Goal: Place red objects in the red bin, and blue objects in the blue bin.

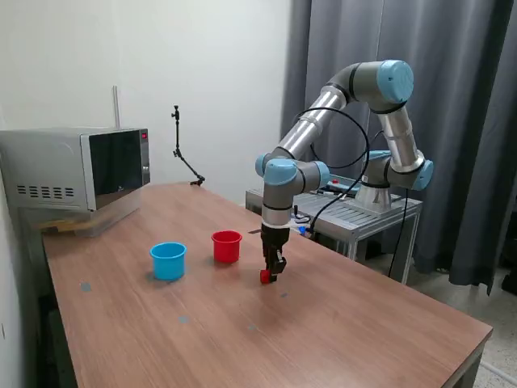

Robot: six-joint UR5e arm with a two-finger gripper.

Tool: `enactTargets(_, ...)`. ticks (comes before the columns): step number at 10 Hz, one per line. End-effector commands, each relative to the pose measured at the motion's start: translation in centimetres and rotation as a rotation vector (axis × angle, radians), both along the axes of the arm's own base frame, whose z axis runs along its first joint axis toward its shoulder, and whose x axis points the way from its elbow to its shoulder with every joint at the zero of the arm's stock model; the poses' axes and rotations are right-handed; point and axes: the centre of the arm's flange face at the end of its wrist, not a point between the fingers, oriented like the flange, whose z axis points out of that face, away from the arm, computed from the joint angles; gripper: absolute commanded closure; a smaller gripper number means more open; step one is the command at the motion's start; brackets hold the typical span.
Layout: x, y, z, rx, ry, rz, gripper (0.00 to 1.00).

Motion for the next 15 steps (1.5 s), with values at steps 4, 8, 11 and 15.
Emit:
enactTargets(4, -1.1, 1.4, 4.1, 0.038, 0.063, 0.044, 1.00)
enactTargets(8, -0.8, 8.0, 10.2, 0.113, 0.126, -0.043, 1.00)
enactTargets(11, 0.2, 11.0, 12.7, 0.164, 0.143, -0.085, 1.00)
enactTargets(15, 2.3, 13.4, 11.6, 0.177, 0.092, -0.131, 1.00)
